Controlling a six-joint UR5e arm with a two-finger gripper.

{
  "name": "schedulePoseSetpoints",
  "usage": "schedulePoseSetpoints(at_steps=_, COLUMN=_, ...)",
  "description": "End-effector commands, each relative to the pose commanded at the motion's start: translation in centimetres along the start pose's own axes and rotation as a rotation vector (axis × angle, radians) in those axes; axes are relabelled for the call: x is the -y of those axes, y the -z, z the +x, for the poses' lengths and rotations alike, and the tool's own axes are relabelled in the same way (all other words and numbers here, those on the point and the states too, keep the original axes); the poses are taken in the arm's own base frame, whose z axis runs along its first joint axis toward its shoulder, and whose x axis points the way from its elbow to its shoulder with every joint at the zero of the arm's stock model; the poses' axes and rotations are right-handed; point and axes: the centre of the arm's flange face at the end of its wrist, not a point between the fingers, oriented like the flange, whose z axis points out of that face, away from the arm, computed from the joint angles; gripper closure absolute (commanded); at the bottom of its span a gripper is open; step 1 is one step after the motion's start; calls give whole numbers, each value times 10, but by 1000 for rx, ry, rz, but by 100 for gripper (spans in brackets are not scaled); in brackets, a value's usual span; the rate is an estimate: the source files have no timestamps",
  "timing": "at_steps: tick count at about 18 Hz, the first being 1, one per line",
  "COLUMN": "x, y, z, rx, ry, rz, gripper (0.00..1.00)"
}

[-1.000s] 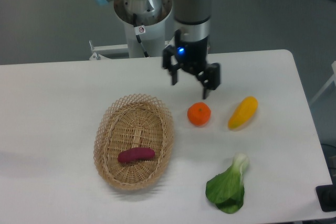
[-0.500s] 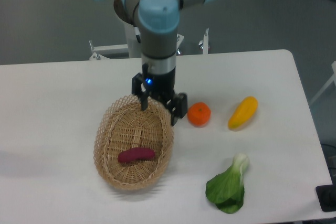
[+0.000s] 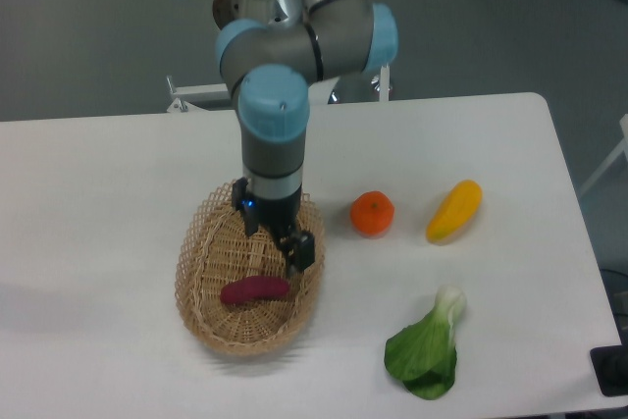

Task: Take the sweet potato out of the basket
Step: 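Lower the gripper into the basket around the purple sweet potato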

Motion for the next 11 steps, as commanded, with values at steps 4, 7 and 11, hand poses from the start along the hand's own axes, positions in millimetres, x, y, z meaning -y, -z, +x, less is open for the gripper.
schedulePoseSetpoints(at_steps=4, x=16, y=-23, z=4, rx=6, ry=-43, rz=-18, gripper=0)
schedulePoseSetpoints(at_steps=7, x=22, y=-43, z=9, rx=4, ry=-56, rz=-37, gripper=0)
schedulePoseSetpoints(at_steps=11, x=25, y=-56, z=13, rx=-4, ry=-67, rz=-65, gripper=0)
